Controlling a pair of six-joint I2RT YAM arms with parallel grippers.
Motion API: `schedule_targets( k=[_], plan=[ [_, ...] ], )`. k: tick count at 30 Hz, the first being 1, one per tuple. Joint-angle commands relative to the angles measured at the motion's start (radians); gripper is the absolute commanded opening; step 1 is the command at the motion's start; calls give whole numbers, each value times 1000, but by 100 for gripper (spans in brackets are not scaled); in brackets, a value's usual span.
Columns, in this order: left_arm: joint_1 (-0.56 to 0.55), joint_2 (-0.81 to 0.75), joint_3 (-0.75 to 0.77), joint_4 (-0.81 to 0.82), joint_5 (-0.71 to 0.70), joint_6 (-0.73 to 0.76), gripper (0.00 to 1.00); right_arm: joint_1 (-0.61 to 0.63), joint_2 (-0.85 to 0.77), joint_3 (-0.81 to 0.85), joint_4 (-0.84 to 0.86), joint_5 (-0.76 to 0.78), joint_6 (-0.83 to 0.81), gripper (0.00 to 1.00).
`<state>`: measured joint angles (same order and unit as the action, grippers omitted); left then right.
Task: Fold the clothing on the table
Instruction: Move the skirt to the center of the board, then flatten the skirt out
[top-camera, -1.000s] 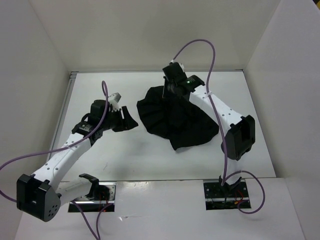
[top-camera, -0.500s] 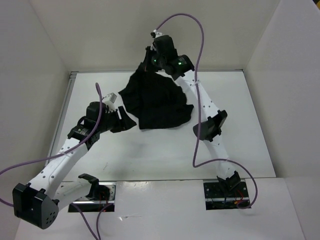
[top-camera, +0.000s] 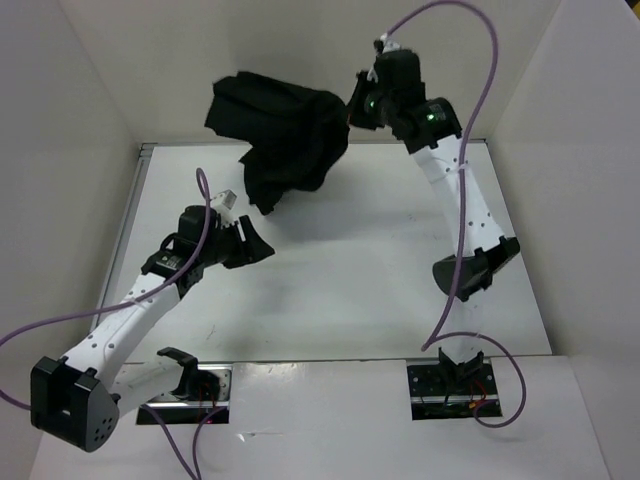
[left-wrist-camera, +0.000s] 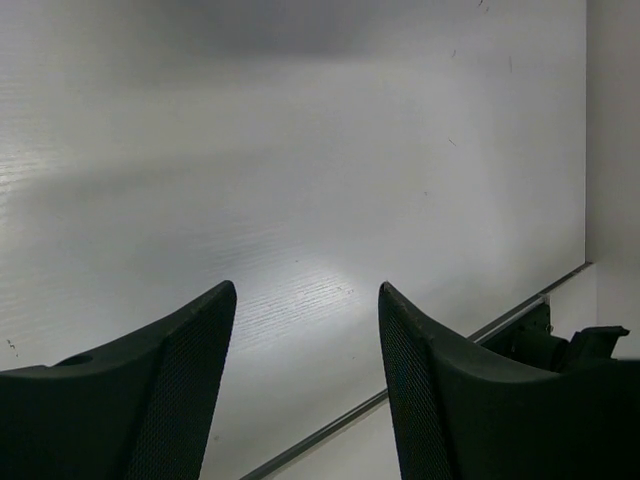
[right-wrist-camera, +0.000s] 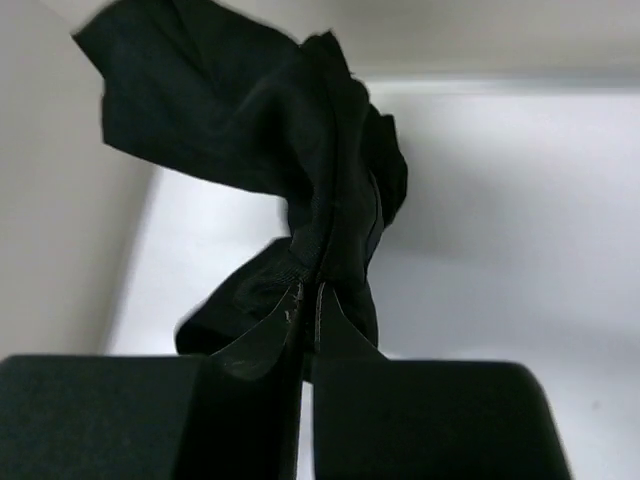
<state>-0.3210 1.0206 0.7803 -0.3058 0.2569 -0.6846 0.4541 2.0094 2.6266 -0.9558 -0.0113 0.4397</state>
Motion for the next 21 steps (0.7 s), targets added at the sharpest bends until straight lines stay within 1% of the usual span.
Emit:
schedule_targets(
  k=[1, 3, 4, 5, 6, 7, 8, 10, 12, 13, 15, 17, 19, 21],
  plan=[
    [7, 32, -3, 50, 25, -6, 67, 2, -89, -426, -89, 142, -27, 0],
    [7, 41, -3, 60, 25, -6, 67, -11, -196, -657, -6, 142, -9, 0],
    [7, 41, -3, 69, 36, -6, 67, -43, -237, -824, 15, 142, 2, 0],
    [7, 53, -3, 70, 36, -6, 67, -63, -294, -885, 15, 142, 26, 0],
    [7, 53, -3, 80, 45, -6, 67, -83, -317, -937, -4, 166, 37, 0],
    [7, 74, -13, 89, 45, -6, 67, -115, -340, -1038, -4, 181, 47, 0],
    [7, 87, -13, 102, 68, -6, 67, -129, -389, -1085, -14, 197, 56, 0],
    [7, 145, 0, 114, 106, 3, 67, -170, -420, -1181, -14, 224, 66, 0],
    [-12, 196, 23, 114, 136, 14, 67, -198, -429, -1215, -14, 224, 67, 0],
    [-12, 249, 37, 114, 146, 26, 67, -198, -429, -1241, -14, 238, 67, 0],
    [-35, 301, 85, 114, 147, 37, 67, -212, -439, -1260, -14, 254, 67, 0],
    [-44, 396, 121, 103, 137, 37, 67, -221, -439, -1295, -3, 283, 67, 0],
    [-44, 447, 151, 103, 113, 37, 67, -221, -430, -1310, -3, 292, 67, 0],
    [-44, 485, 160, 103, 126, 37, 65, -221, -429, -1335, 20, 281, 67, 0]
  ],
)
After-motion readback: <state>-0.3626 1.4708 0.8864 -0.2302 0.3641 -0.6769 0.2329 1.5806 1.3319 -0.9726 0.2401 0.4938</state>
